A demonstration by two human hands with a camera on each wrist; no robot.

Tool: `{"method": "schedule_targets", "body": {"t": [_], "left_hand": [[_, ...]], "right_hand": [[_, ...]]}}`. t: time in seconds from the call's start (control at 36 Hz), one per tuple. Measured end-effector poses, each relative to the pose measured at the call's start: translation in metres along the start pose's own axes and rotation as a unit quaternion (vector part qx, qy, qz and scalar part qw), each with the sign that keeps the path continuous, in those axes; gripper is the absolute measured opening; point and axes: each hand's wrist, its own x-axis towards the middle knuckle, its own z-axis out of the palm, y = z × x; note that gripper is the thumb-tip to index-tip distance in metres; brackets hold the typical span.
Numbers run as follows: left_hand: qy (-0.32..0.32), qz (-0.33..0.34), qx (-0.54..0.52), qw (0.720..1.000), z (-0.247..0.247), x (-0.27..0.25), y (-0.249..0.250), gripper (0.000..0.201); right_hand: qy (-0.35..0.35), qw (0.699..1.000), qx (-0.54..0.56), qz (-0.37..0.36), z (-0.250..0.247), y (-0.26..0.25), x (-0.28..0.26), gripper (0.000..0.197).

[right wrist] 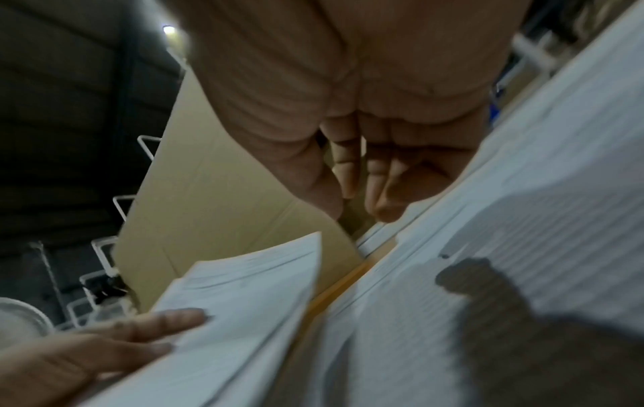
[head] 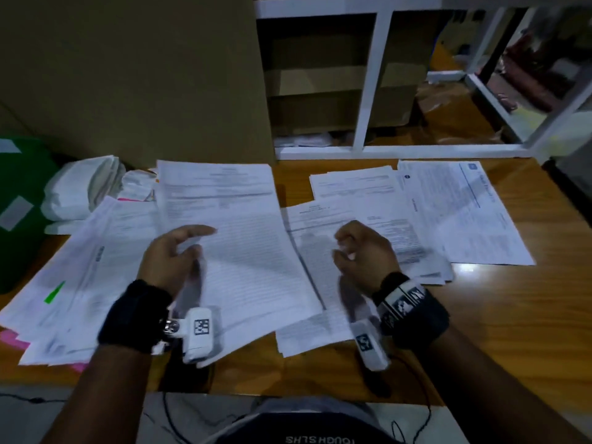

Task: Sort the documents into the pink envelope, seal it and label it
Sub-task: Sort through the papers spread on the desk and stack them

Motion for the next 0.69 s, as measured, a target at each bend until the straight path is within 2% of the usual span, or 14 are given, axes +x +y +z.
{"method": "schedule_targets", "body": {"t": [0.06, 0.14, 0.31, 0.36, 0.44, 0.53, 0.69], "left_hand": [[0.008, 0.009, -0.008, 1.000, -0.028, 0.002, -0.010, 0.035], [-0.005, 0.000, -0.025, 1.000, -0.058, 0.008, -0.026, 0.033], [-0.079, 0.007, -0.016, 0.997, -0.065, 0.020, -0.043, 0.025], [-0.106, 0.012, -0.027, 0.994, -0.059, 0.024, -0.048, 0.024], [-0.117, 0.021, -0.002, 0.993, -0.051, 0.027, -0.054, 0.029], [-0.135, 0.016, 0.018, 0.991, -0.045, 0.025, -0.056, 0.036], [-0.154, -0.002, 0.009, 0.988, -0.043, 0.024, -0.069, 0.036]], "right_hand": [[0.018, 0.996, -0.084, 0.030, -0.006, 0.015, -0.012, 0.028], [0.014, 0.980, -0.165, 0.111, -0.013, 0.027, -0.035, 0.044], [-0.017, 0.949, -0.236, 0.209, 0.005, 0.023, -0.063, 0.066], [-0.019, 0.943, -0.241, 0.228, 0.009, 0.019, -0.062, 0.067], [-0.003, 0.943, -0.219, 0.252, 0.011, 0.012, -0.061, 0.064], [0.021, 0.934, -0.244, 0.258, 0.013, 0.009, -0.062, 0.066], [0.013, 0.931, -0.204, 0.304, 0.007, 0.007, -0.054, 0.069]]}}
